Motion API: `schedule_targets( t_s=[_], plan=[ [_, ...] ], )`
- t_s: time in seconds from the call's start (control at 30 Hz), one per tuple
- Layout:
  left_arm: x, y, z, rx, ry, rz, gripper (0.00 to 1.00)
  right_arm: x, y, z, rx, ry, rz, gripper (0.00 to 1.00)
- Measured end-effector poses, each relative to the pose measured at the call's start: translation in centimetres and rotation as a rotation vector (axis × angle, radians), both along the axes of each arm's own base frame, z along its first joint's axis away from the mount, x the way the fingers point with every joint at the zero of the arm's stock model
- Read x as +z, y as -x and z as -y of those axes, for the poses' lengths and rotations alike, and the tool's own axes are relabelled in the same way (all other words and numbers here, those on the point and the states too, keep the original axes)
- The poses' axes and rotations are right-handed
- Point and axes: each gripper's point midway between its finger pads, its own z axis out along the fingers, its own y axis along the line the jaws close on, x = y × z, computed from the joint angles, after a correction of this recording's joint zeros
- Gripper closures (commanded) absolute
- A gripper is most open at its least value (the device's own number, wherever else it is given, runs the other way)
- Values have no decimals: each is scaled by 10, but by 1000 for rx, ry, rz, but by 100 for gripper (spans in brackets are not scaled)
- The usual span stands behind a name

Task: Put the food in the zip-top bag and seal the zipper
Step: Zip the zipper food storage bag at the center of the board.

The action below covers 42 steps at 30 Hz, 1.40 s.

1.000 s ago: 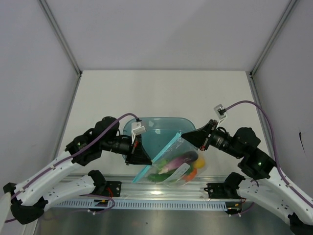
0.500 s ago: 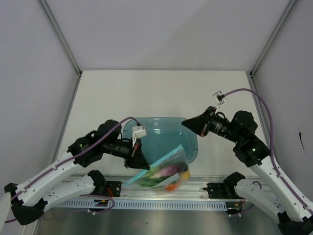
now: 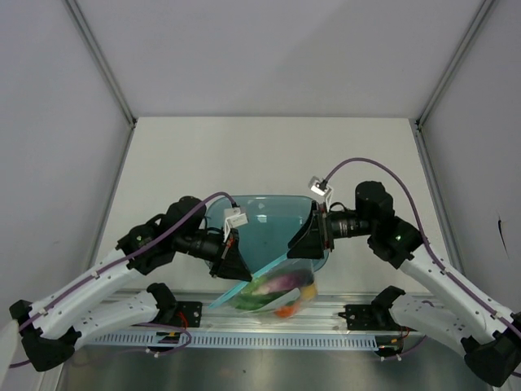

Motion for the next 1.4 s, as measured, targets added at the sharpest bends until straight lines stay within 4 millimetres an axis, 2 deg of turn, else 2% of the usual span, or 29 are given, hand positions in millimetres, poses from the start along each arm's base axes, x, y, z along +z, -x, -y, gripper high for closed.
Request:
schedule_targets(
  t_s=[0.2, 0.4, 0.47, 0.7, 0.8, 0.83, 0.87, 1.0, 1.13, 1.4],
  plan=[
    [2, -1, 2, -4, -1, -4, 99, -11, 33, -12, 156, 23, -9, 43],
    [3, 0, 2, -7, 0, -6, 99, -32, 43, -24, 228, 105, -43, 48],
    [3, 1, 1, -13, -1, -12, 99, -35, 43, -28, 234, 132, -42, 53],
    [4, 3, 2, -25, 2, -21, 99, -35, 36, -32, 214, 174, 7, 70],
    [6, 3, 2, -26, 4, -20, 100, -35, 35, -31, 210, 189, 23, 88],
    [6, 3, 2, -26, 4, -20, 100, -35, 34, -30, 208, 195, 30, 98],
    [6, 3, 2, -27, 4, -20, 99, -35, 33, -31, 206, 201, 37, 100],
    [9, 1, 2, -20, 4, -12, 99, -38, 28, -29, 172, 242, 48, 100],
    [13, -6, 3, 11, 6, 15, 99, -41, 15, -24, 68, 285, 83, 100],
    [35, -25, 9, 72, 33, 82, 99, -7, -17, 3, -239, 235, 162, 100]
  ],
)
